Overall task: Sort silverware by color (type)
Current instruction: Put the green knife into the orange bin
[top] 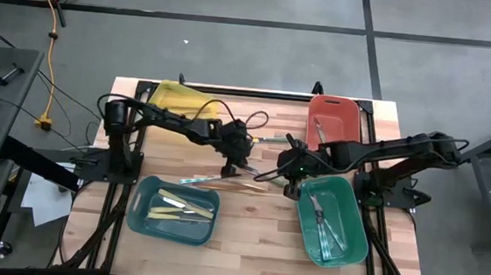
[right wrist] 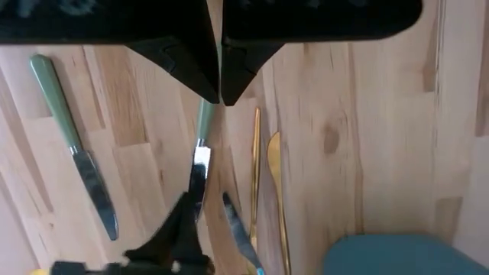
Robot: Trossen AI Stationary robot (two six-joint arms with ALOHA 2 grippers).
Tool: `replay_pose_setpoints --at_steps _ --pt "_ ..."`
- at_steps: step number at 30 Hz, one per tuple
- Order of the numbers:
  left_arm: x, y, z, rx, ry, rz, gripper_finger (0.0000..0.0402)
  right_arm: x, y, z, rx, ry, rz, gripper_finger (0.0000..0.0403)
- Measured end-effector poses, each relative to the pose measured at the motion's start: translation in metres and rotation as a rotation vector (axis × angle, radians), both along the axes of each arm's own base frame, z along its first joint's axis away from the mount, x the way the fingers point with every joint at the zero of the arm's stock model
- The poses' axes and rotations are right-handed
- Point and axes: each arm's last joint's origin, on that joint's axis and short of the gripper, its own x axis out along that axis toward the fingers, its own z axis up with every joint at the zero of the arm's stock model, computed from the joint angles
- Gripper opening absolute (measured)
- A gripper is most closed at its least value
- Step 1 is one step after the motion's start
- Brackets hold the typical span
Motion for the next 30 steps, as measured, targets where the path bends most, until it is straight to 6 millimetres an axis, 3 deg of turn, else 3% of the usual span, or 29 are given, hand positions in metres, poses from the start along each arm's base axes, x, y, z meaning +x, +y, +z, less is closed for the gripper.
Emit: replay_pose_setpoints --at_steps 12,18,25,30 --pt "0.005 -0.004 -0.024 0.049 0.032 -0.088 0.0000 0.009 0.002 -0.009 -0.019 0.013 -0.010 0.0000" --pt "0.006 -0.003 -0.025 0.057 0.036 -0.082 0.0000 0.019 0.003 -0.022 -0.023 0.034 -0.007 0.0000" --pt "0.006 -0.003 -0.025 0.066 0.028 -0.076 0.0000 0.036 -0.003 -0.057 -0.007 0.143 -0.061 0.0004" --pt "0.006 -0.003 -0.026 0.068 0.031 -0.074 0.0000 0.044 -0.017 -0.090 -0.030 0.278 -0.083 0.0047"
